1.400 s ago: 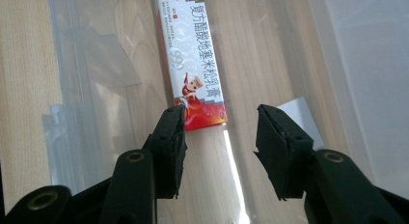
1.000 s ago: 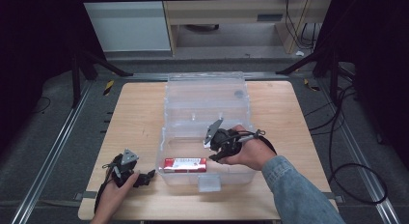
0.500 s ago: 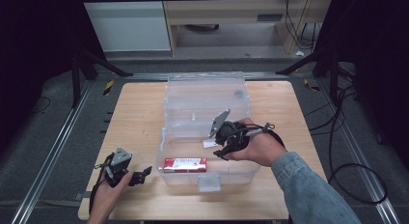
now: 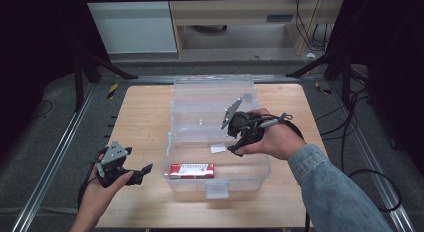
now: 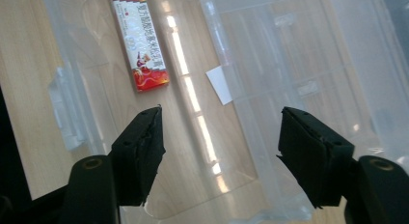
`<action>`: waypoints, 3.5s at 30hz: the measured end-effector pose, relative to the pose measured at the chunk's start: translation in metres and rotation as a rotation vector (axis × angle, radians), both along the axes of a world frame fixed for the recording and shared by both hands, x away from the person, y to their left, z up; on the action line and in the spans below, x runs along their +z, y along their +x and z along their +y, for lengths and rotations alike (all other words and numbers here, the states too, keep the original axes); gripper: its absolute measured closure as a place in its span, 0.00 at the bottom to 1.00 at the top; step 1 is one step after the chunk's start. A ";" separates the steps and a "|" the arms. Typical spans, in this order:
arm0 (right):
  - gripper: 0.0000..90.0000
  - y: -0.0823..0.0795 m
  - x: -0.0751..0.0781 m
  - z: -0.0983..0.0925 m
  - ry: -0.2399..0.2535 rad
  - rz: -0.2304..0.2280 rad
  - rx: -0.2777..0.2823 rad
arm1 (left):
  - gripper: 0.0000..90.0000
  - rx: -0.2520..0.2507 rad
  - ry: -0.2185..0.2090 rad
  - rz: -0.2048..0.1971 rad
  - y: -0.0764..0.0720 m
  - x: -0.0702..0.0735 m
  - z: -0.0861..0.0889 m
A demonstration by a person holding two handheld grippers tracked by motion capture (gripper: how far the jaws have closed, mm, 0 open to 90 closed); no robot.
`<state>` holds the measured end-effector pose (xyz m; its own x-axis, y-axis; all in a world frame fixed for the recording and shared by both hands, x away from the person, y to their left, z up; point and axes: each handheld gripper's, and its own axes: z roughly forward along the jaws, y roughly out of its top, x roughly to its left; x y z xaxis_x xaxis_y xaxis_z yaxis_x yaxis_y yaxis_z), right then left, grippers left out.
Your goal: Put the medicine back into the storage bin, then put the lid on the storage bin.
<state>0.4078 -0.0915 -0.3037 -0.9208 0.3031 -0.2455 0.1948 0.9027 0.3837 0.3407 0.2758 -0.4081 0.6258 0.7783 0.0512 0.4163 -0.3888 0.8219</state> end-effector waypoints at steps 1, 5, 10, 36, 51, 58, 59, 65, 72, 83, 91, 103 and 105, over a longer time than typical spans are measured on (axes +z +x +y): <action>0.37 0.001 0.002 -0.001 0.001 -0.004 0.001 | 0.08 -0.012 0.007 -0.005 0.000 0.005 -0.002; 0.42 0.004 0.009 -0.003 0.011 -0.017 0.002 | 0.11 -0.072 0.019 -0.013 -0.002 0.022 -0.013; 0.53 0.012 0.015 -0.008 0.004 -0.045 -0.006 | 0.17 -0.155 0.053 -0.020 -0.007 0.034 -0.031; 0.69 0.100 0.001 -0.018 -0.069 -0.099 -0.051 | 0.33 -0.434 0.224 0.120 -0.002 0.004 -0.099; 0.76 0.129 -0.014 -0.018 -0.110 -0.023 -0.011 | 0.53 -0.482 0.274 0.195 0.004 -0.004 -0.105; 0.83 0.130 -0.017 -0.015 -0.148 -0.003 0.017 | 0.68 -0.511 0.291 0.222 0.006 -0.011 -0.112; 0.83 0.130 -0.017 -0.014 -0.150 -0.003 0.018 | 0.70 -0.513 0.292 0.217 0.005 -0.011 -0.112; 0.86 0.128 -0.016 -0.011 -0.158 -0.009 0.022 | 0.84 -0.527 0.267 0.210 0.002 -0.014 -0.111; 0.87 0.129 -0.016 -0.011 -0.162 -0.022 0.026 | 0.84 -0.527 0.280 0.195 0.006 -0.014 -0.111; 0.88 0.136 -0.016 -0.011 -0.152 -0.022 0.013 | 0.84 -0.508 0.287 0.192 0.013 -0.014 -0.113; 0.94 0.132 -0.008 -0.009 -0.157 -0.006 0.037 | 0.84 -0.505 0.299 0.184 0.013 -0.014 -0.114; 0.97 0.123 0.001 -0.006 -0.145 0.015 0.055 | 0.84 -0.490 0.287 0.180 0.012 -0.015 -0.114; 0.97 0.119 0.003 -0.006 -0.147 0.012 0.062 | 0.84 -0.488 0.286 0.179 0.012 -0.015 -0.114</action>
<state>0.5271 -0.0975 -0.3004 -0.9397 0.2071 -0.2720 0.1405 0.9593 0.2449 0.3524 0.1619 -0.4233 0.9261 0.3692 0.0771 0.2562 -0.7659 0.5896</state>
